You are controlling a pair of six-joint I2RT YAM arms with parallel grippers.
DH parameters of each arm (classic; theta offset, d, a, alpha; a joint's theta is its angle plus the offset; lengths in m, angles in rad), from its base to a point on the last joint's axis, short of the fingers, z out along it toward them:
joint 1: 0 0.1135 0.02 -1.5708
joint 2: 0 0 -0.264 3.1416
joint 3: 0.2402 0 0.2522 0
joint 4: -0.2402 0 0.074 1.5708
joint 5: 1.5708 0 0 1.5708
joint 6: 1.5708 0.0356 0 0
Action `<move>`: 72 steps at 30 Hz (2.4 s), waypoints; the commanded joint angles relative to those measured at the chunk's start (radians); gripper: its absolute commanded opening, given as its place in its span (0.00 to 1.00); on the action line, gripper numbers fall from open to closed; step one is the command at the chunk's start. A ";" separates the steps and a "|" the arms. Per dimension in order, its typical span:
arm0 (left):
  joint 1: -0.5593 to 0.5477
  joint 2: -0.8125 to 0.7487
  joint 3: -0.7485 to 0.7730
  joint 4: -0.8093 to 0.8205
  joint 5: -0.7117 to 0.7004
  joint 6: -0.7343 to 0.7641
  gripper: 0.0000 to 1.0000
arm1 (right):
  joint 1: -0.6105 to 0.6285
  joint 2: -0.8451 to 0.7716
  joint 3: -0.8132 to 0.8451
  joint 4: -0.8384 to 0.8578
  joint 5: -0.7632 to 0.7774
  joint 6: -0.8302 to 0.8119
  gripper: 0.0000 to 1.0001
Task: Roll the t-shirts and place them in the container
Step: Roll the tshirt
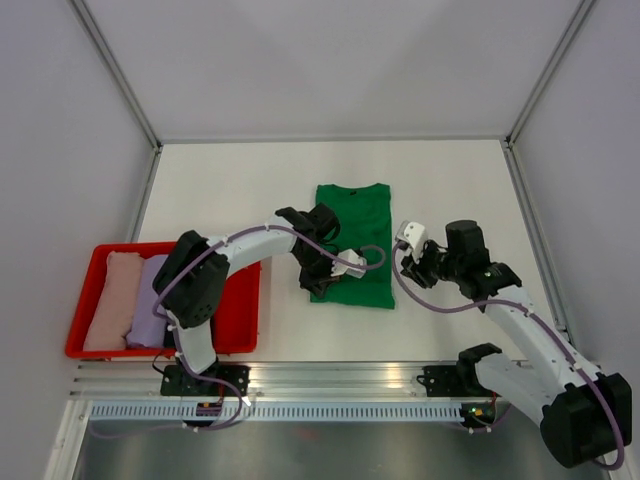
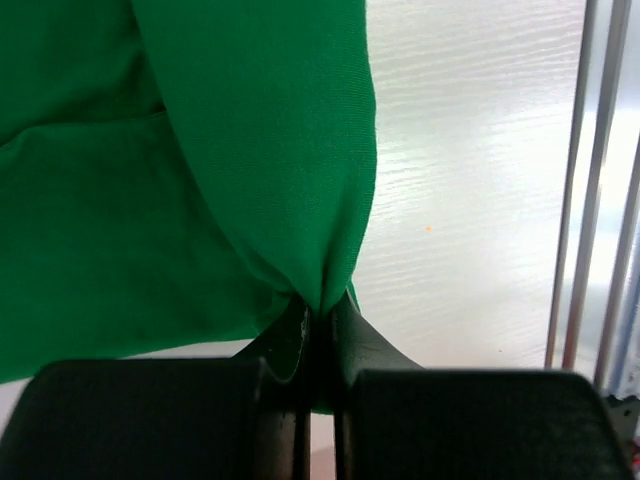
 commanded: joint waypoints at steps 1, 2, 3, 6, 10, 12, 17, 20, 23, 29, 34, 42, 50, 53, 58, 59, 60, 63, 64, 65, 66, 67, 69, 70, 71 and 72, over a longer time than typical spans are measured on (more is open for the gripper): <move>0.032 0.054 0.069 -0.122 0.148 0.031 0.02 | 0.086 -0.027 -0.035 -0.220 -0.031 -0.350 0.39; 0.033 0.062 0.076 -0.128 0.145 0.032 0.02 | 0.119 -0.039 -0.047 -0.228 -0.007 -0.373 0.39; 0.035 0.068 0.077 -0.131 0.141 0.034 0.02 | 0.161 -0.046 -0.064 -0.227 0.040 -0.364 0.39; 0.044 0.073 0.077 -0.131 0.138 0.040 0.02 | 0.305 -0.074 -0.119 -0.186 0.148 -0.337 0.39; 0.053 0.088 0.085 -0.132 0.133 0.032 0.02 | 0.449 -0.077 -0.161 -0.034 0.243 -0.263 0.40; 0.055 0.093 0.085 -0.133 0.131 0.032 0.02 | 0.500 -0.050 -0.169 0.012 0.306 -0.238 0.41; 0.059 0.094 0.088 -0.134 0.128 0.032 0.02 | 0.583 0.051 -0.193 0.155 0.393 -0.191 0.43; 0.061 0.096 0.091 -0.134 0.124 0.032 0.02 | 0.586 0.122 -0.181 0.167 0.352 -0.206 0.45; 0.066 0.099 0.089 -0.136 0.121 0.041 0.02 | 0.585 0.196 -0.172 0.167 0.361 -0.218 0.45; 0.070 0.097 0.083 -0.160 0.110 0.069 0.03 | 0.585 0.273 -0.094 0.036 0.379 -0.264 0.01; 0.070 0.080 0.056 -0.214 0.122 0.106 0.04 | 0.562 0.243 -0.009 -0.158 0.151 -0.290 0.00; 0.102 0.097 0.071 -0.264 0.162 0.097 0.17 | 0.371 0.288 0.046 -0.241 -0.053 -0.329 0.00; 0.184 0.145 0.160 -0.264 0.162 0.033 0.42 | 0.267 0.412 0.100 -0.138 -0.050 -0.202 0.00; 0.190 0.148 0.149 -0.267 0.154 0.027 0.40 | 0.212 0.420 0.101 -0.095 -0.059 -0.154 0.00; 0.197 0.166 0.160 -0.261 0.179 0.000 0.26 | 0.161 0.461 0.158 -0.089 -0.086 -0.113 0.00; 0.197 0.168 0.163 -0.258 0.194 -0.021 0.19 | 0.148 0.473 0.166 -0.092 -0.092 -0.111 0.01; 0.197 0.172 0.165 -0.255 0.197 -0.031 0.16 | 0.144 0.478 0.180 -0.097 -0.100 -0.106 0.01; 0.199 0.185 0.178 -0.245 0.208 -0.075 0.03 | 0.135 0.478 0.190 -0.110 -0.103 -0.102 0.02; 0.199 0.183 0.181 -0.235 0.211 -0.094 0.02 | 0.131 0.475 0.190 -0.112 -0.103 -0.102 0.02; 0.199 0.182 0.177 -0.229 0.213 -0.100 0.02 | 0.127 0.467 0.192 -0.117 -0.103 -0.102 0.02; 0.199 0.180 0.174 -0.223 0.213 -0.108 0.02 | 0.123 0.466 0.193 -0.118 -0.103 -0.096 0.03; 0.201 0.180 0.166 -0.211 0.211 -0.132 0.02 | 0.117 0.463 0.196 -0.118 -0.106 -0.090 0.04; 0.202 0.185 0.166 -0.173 0.193 -0.161 0.02 | 0.109 0.463 0.212 -0.123 -0.109 -0.073 0.17; 0.205 0.188 0.172 -0.159 0.187 -0.199 0.02 | 0.103 0.466 0.218 -0.123 -0.108 -0.065 0.25; 0.208 0.200 0.177 -0.134 0.171 -0.221 0.02 | 0.100 0.466 0.224 -0.117 -0.103 -0.056 0.29; 0.211 0.206 0.180 -0.126 0.167 -0.236 0.02 | 0.095 0.469 0.226 -0.107 -0.096 -0.033 0.32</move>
